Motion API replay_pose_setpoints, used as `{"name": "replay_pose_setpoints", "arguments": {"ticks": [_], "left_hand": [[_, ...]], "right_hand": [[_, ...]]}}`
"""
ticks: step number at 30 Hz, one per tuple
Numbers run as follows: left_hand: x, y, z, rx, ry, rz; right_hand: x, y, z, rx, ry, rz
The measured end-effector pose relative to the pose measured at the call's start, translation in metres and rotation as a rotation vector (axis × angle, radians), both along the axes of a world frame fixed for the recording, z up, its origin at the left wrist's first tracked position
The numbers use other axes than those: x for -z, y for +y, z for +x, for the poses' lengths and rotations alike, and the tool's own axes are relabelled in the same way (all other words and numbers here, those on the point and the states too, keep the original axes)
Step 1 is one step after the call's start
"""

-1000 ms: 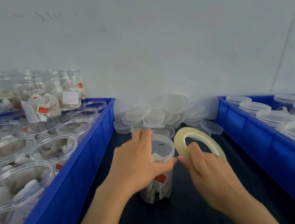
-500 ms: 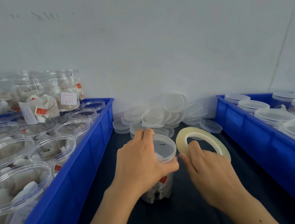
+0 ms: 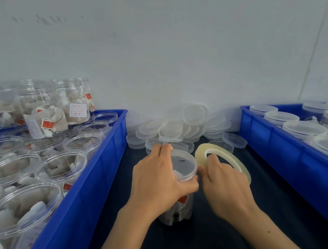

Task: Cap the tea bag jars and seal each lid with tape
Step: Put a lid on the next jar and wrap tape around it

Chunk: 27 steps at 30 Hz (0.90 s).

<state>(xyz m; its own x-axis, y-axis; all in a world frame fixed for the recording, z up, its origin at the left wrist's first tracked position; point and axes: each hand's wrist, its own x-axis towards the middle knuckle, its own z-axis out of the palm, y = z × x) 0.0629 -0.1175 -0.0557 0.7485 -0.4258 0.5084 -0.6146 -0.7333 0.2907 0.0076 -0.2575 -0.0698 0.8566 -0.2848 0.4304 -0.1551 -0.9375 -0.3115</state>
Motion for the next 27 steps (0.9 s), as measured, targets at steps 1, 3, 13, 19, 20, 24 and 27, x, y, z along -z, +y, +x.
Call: {"name": "replay_pose_setpoints", "arguments": {"ticks": [1, 3, 13, 19, 20, 24, 27], "left_hand": [[0.000, 0.000, 0.000, 0.001, -0.002, -0.002], [0.001, 0.000, -0.001, -0.003, -0.004, 0.000], [0.003, -0.001, 0.000, -0.034, -0.034, -0.005], [0.005, 0.001, 0.000, -0.048, -0.013, -0.016], [0.004, 0.001, 0.001, -0.051, -0.010, -0.019], [0.004, 0.001, 0.001, -0.051, 0.000, -0.008], [0.002, -0.002, 0.001, -0.052, 0.007, 0.016]], "right_hand": [[-0.001, -0.001, 0.001, -0.005, -0.002, 0.020], [-0.002, 0.000, 0.001, -0.007, -0.001, 0.061], [-0.002, 0.005, 0.010, 0.038, 0.070, 0.240], [-0.007, 0.008, 0.017, 0.054, 0.112, 0.331], [-0.009, 0.010, 0.017, 0.059, 0.115, 0.348], [-0.010, 0.012, 0.020, 0.078, 0.144, 0.379], [-0.010, 0.006, 0.023, 0.089, 0.170, 0.405]]}}
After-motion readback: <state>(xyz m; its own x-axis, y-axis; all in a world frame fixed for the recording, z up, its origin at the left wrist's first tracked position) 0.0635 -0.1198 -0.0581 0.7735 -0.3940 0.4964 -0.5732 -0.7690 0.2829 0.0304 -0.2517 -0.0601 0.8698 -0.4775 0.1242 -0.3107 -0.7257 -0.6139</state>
